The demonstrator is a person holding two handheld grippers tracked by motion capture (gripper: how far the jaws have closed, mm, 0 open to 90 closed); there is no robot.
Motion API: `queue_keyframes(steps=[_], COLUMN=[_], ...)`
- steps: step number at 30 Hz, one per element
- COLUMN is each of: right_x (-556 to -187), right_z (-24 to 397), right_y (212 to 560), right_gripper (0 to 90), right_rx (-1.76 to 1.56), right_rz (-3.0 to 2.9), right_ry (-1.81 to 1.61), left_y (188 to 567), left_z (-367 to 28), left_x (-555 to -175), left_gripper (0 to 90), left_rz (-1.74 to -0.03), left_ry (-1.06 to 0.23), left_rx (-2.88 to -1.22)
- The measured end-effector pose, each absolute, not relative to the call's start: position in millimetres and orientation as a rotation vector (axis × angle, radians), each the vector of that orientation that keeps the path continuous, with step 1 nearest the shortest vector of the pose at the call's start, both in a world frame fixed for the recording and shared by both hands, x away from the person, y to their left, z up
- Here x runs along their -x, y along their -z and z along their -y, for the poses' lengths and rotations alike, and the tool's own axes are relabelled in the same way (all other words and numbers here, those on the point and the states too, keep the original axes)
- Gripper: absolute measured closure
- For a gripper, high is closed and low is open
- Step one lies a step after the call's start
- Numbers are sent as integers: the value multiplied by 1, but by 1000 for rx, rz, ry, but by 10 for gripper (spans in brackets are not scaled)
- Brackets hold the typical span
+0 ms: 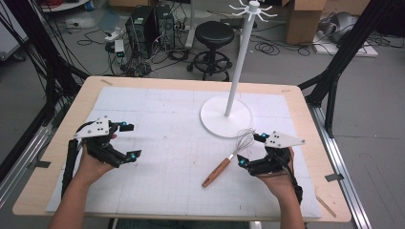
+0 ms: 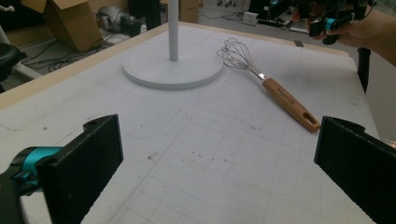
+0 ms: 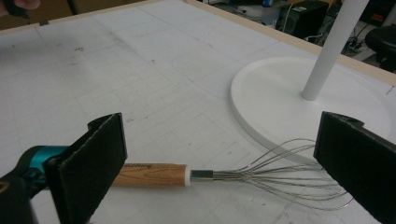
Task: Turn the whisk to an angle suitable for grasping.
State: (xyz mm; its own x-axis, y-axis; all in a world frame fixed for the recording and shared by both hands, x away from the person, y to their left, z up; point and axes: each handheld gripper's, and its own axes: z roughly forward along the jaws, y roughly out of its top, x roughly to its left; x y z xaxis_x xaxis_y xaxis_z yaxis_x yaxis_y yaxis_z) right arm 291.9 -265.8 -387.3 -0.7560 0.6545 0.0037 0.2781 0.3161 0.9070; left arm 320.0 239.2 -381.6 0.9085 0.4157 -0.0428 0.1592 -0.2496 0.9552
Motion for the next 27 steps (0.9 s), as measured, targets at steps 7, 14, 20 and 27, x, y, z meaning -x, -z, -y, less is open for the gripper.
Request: queue_keyframes(steps=[7,14,20,27], right_x=[-290,-288,-289,-290], right_z=[264,262,259,256], right_y=[391,388,387,384], right_gripper=[13,13,13,18], right_rx=[-823,-807,-790,-796], right_rz=[-2252,-2248,-2259,-2289], right_ry=[-1375,-1385,-1388,-1367], left_y=[383,382,381,379], left_z=[-237,-238,-241,-241], left_x=[-319,-320,-321,-320], left_gripper=[17,17,17,17], left_rz=[-425,-427,-433,-419], left_ry=[-257,-259,-264,-268], left_rx=[-1844,-1828,-1819,-1818])
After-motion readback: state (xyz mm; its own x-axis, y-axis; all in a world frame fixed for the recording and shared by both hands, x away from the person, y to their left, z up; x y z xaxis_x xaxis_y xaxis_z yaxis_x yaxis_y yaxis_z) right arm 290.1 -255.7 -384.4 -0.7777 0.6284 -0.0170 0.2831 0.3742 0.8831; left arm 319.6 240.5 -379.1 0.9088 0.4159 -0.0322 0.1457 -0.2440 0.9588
